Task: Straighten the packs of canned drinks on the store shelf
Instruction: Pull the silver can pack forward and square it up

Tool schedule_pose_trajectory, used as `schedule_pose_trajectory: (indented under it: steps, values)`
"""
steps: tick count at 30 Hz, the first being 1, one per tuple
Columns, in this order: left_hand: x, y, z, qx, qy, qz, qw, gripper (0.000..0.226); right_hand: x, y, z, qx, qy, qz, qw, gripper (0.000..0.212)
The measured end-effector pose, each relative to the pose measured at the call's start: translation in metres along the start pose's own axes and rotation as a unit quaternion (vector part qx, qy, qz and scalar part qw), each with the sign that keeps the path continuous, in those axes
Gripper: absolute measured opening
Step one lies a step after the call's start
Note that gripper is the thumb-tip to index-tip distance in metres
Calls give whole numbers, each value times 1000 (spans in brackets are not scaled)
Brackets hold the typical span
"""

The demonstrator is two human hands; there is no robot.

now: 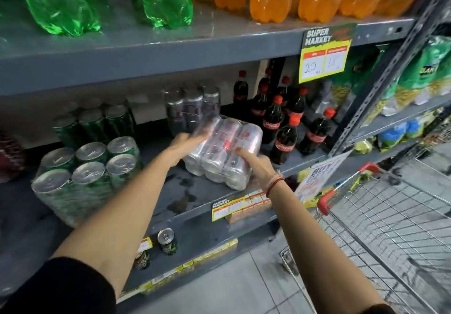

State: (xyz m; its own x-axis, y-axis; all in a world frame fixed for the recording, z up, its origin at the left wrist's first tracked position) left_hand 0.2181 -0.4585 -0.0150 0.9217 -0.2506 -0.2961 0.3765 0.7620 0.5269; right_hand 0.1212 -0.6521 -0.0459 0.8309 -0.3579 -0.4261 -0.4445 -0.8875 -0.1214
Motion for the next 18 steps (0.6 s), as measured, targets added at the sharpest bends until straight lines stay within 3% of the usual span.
schedule_pose_trajectory:
  steps: [3, 4, 7, 12, 16, 18]
  values:
    - [-15, -5, -4, -65, -73, 34, 995, 38, 0, 3, -7, -54, 120, -5, 991, 112]
    - [-19, -7, -7, -72, -97, 46, 992, 36, -2, 5, -10, -81, 150, -16, 985, 113]
    - [-21, -14, -17, -83, -133, 65, 985, 46, 1, 11, -8, -126, 210, -42, 969, 111]
    - [-23, -26, -39, -106, -121, 77, 984, 61, 1, 13, 6, -142, 259, -60, 954, 118]
    - [-29, -35, -38, -169, -113, 108, 973, 68, 2, 18, 6, -129, 252, -80, 956, 122]
    - [-40, -45, -35, -205, -86, 163, 961, 65, 2, 21, 1, -67, 223, -92, 968, 112]
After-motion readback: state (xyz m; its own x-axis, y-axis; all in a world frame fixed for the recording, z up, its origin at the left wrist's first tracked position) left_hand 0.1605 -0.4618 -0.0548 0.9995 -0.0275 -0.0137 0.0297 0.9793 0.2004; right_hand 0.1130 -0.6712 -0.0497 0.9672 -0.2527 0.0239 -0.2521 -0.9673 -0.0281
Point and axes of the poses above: each hand's wrist, its own x-axis towards the middle knuckle, its own y-axis out of the back of the hand, z = x × y, the point moved 1 cm from there along x, towards the middle knuckle, and after that the axes turned 12 degrees about x, right-handed, at the moved point
